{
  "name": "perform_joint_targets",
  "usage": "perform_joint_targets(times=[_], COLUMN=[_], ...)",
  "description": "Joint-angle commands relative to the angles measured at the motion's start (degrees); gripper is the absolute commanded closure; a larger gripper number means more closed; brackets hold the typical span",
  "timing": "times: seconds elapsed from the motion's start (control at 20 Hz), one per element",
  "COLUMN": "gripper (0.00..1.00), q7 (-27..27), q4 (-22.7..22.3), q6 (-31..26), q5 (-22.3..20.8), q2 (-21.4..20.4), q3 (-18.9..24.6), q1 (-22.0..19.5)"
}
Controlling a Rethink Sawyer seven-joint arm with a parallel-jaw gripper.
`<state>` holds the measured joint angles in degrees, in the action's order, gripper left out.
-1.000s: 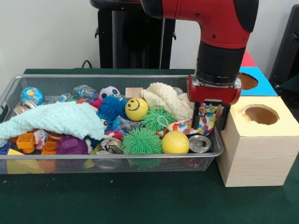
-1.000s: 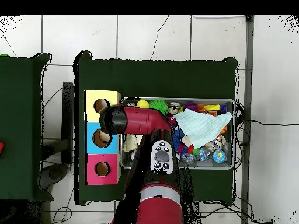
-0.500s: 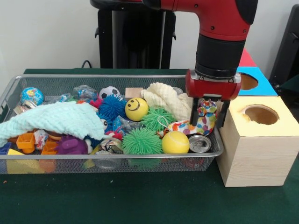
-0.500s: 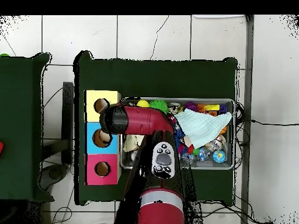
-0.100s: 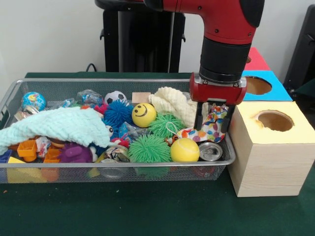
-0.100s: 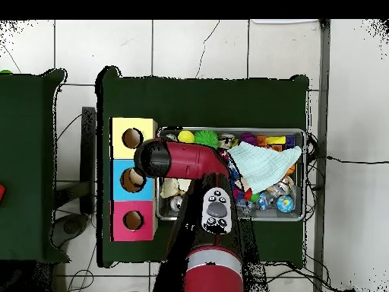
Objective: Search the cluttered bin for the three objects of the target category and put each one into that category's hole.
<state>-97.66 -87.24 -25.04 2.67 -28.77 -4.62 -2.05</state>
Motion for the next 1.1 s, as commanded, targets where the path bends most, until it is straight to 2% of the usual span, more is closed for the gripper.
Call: perform_joint_targets(times=[0.05, 0.3, 0.45, 0.8, 1.1], gripper=[0.0, 0.0, 0.0, 0.0, 0.0], q7=[-8.3, -7.1, -7.7, -8.7, -8.4], q4=[-5.4, -5.3, -6.5, -6.2, -6.7], q6=[-2.6, -4.0, -2.1, -1.8, -0.6], q5=[0.1, -0.5, -0.3, 0.5, 0.8], q2=[1.6, 1.7, 1.8, 1.7, 1.8], q3=[1.9, 2.5, 3.2, 4.5, 5.2], q1=[-1.5, -1.1, -0.9, 1.0, 0.1])
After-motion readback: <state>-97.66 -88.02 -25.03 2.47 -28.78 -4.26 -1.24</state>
